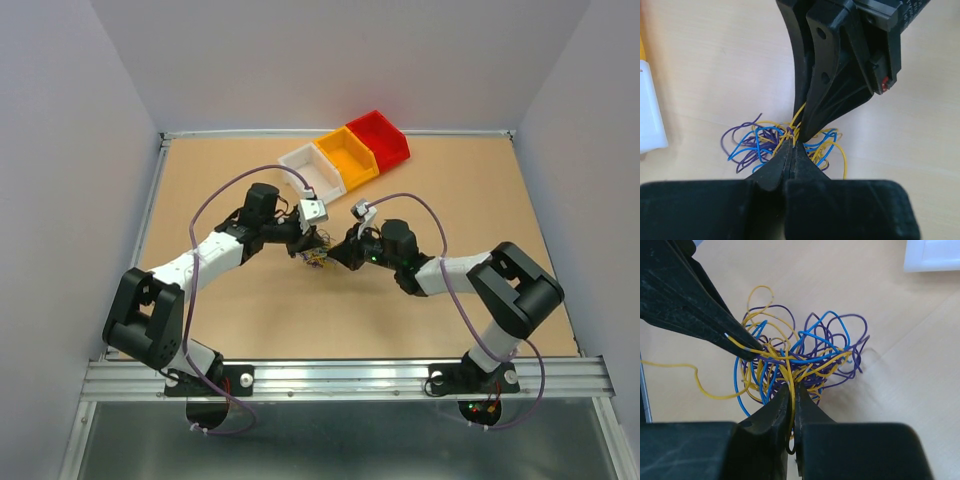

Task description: Untangle the cables

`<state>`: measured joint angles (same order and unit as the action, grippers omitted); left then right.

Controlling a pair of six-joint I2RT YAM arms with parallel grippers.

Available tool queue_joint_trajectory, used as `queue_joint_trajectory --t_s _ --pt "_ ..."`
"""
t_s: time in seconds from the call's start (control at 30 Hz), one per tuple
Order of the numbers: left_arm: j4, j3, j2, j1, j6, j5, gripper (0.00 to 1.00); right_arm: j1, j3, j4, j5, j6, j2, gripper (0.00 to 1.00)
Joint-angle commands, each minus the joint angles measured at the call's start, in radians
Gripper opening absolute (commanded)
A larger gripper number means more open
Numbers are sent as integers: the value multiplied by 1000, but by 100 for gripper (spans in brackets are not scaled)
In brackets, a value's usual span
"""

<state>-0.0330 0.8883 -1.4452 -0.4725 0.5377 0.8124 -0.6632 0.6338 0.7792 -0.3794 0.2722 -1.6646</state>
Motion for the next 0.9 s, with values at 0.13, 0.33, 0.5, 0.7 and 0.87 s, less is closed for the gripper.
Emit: queue_joint_trajectory --t_s 0.13,0.33,0.5,0.7,0.87 --pt "-203 -45 80 170 -203 -52 0 -9 -72 16 308 7 144 1" --pt "-309 -66 85 354 -341 -78 0 -7 -114 -110 569 56 212 1" --pt "-315 -88 109 357 -314 -42 0 -7 -143 -115 602 70 270 1" --pt "-349 -104 154 377 -350 -327 0 -7 -169 -171 689 93 354 1" --pt "-518 -199 284 509 -511 -516 0 -7 -177 -314 928 166 423 4"
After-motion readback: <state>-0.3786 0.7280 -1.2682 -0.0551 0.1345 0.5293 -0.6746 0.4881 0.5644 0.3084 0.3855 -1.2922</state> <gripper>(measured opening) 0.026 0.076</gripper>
